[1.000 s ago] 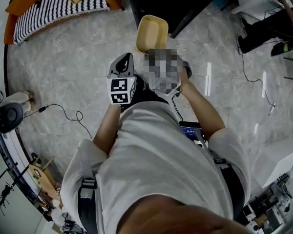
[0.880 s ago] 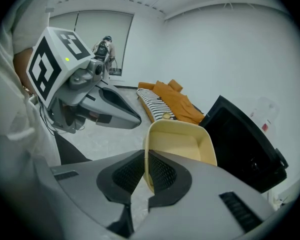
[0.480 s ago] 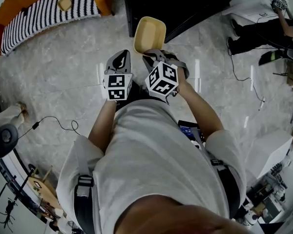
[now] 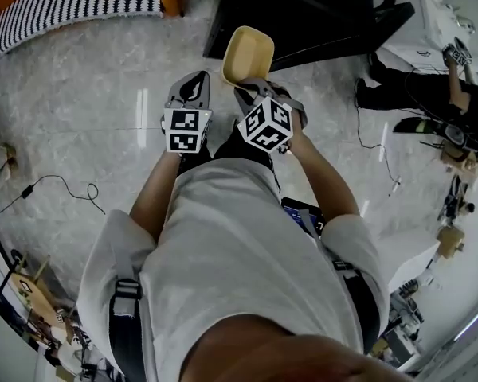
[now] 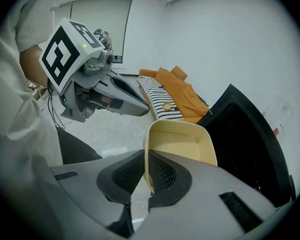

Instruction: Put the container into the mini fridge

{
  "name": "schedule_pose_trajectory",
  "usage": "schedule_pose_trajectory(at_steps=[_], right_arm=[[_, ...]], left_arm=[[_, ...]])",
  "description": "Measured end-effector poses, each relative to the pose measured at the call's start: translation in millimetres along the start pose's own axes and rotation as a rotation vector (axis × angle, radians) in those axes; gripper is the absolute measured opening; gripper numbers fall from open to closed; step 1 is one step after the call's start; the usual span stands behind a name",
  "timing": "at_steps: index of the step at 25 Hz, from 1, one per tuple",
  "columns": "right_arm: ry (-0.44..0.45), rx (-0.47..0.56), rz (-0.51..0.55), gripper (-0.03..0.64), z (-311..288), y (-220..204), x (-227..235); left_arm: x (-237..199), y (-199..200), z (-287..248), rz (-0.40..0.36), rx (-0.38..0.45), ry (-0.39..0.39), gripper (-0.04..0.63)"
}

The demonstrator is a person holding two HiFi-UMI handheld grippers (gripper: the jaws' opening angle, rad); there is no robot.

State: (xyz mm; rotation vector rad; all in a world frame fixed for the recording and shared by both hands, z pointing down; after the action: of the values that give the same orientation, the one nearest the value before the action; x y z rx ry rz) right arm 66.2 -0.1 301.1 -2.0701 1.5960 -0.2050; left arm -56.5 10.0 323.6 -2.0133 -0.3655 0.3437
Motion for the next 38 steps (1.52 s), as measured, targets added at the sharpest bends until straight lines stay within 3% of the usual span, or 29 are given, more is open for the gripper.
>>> schedule_pose_trajectory(at_steps=[5,14,23,31,38], right_arm=[[0.047,-0.021,0.12,0.051,-13,-23,22],[0.122,-0.001,0.201,0.051,-23,-63,73],[0.165,0.004,0.253,0.051,-68,-90,95],[0.073,0.009,0.22,0.051,-115,-102,103],[0.07,-0.033,0.211,0.051,-154,-120,109]], left_arm=[[10,-6,-29,0.019,-0.008,0.066,0.012],[47,-5,-76,0.138,0.003,0.226,0.012],[59,-37,-103,0.212,0.021,0.361,0.012],[44,-89,-141,0.259,0.079,0.356,0.012],[38,-127,-176,0.306,0.129,0.366,0.012]])
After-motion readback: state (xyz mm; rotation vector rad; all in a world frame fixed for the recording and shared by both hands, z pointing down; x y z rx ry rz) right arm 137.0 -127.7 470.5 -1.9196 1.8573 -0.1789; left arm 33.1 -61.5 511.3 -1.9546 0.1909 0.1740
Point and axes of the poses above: the fingertips, and each gripper's own axes: z backward along the fingers, x to its right, y out of its top, the point moved 7 cm from there along z, backward along the fingers, and after that the axes turned 5 degrees about -z, right-handed, at the moved point
